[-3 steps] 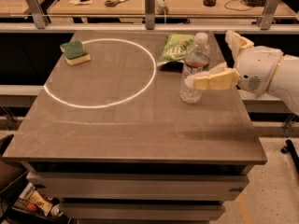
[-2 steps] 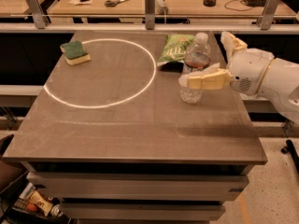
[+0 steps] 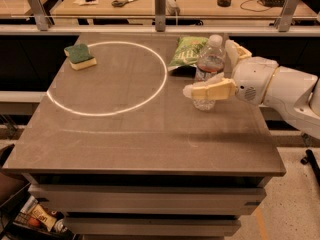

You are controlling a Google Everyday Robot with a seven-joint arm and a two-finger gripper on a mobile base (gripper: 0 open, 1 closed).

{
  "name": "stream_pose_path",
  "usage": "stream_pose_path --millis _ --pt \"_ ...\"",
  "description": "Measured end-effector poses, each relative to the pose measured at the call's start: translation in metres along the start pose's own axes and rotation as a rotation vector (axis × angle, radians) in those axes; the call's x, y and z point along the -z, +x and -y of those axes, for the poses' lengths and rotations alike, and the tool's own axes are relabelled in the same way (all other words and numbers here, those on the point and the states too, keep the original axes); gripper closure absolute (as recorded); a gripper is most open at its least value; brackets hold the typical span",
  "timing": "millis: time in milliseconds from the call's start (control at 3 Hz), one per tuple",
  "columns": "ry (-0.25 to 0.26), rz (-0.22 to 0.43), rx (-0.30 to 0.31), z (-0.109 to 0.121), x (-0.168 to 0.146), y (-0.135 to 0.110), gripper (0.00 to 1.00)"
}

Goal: Move water bottle near sponge

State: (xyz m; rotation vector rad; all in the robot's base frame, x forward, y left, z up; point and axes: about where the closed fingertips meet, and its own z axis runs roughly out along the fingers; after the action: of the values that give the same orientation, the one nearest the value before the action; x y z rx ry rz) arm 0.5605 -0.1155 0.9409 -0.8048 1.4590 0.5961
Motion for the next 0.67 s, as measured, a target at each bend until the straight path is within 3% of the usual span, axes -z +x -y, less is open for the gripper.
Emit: stream_pose_path --millis 667 --pt "-0.037 -0.03 -0.018 -0.0048 -0.0107 0.015 0.0"
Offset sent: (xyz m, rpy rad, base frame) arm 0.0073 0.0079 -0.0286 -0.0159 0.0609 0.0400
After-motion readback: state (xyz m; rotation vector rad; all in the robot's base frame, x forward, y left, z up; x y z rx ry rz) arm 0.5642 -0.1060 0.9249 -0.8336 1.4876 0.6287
